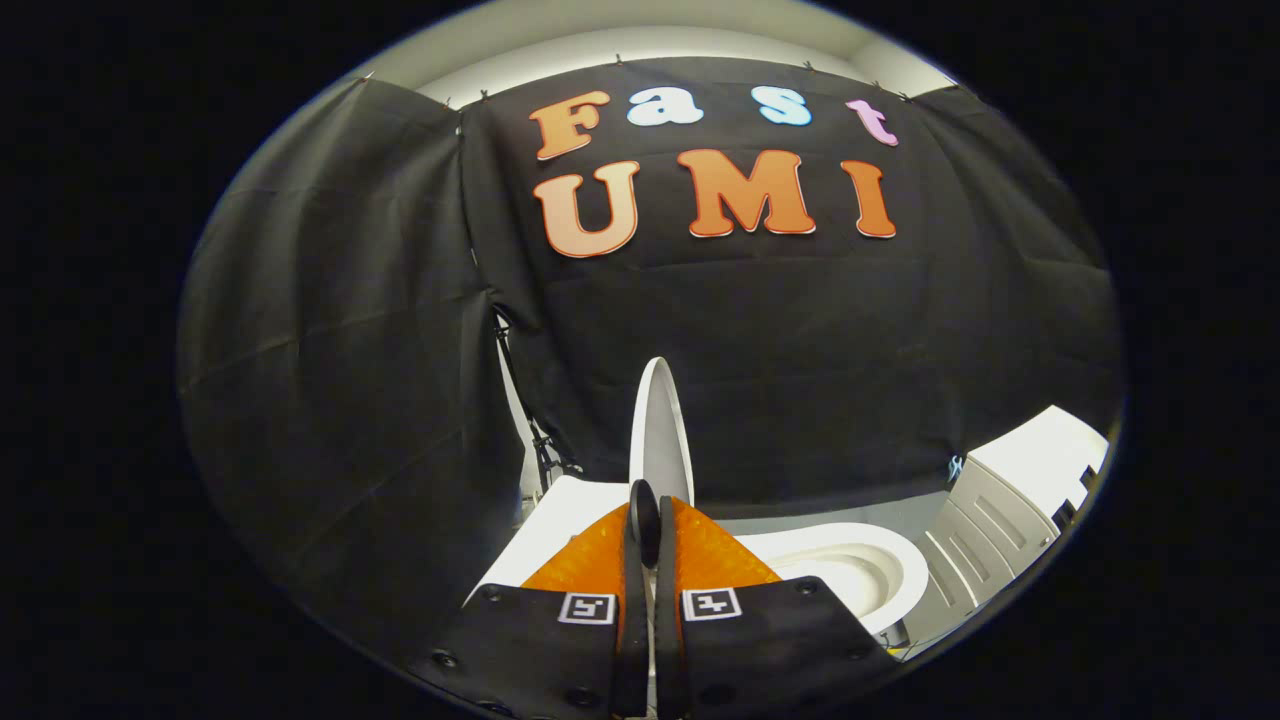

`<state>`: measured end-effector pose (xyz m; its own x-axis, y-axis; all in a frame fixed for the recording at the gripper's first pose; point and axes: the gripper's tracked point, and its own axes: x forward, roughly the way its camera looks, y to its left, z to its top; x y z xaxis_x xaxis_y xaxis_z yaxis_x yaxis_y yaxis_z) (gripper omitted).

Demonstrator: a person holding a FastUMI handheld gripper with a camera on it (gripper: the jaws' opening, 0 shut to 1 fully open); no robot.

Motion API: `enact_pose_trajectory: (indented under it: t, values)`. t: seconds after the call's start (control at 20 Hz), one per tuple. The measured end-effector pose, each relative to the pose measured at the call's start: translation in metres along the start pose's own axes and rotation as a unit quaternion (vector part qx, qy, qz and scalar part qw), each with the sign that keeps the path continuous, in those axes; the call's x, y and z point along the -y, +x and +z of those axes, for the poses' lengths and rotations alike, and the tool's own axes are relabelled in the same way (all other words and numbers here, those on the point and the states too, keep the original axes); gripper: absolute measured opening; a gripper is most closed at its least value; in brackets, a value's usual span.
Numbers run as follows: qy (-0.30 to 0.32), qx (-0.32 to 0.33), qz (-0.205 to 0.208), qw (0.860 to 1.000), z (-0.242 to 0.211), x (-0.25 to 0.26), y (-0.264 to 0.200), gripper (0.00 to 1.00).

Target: Open the toilet lid.

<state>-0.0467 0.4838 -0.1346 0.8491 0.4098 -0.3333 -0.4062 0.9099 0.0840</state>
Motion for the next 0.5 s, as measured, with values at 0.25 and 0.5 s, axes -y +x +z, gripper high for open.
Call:
enact_pose_trajectory:
  t: [0.25,0.5]
  values:
    - [-0.018,-0.004,0.014,1.0,-0.006,-0.027,0.004,0.11]
    - [-0.032,-0.006,0.02,0.999,-0.01,-0.047,0.006,0.11]
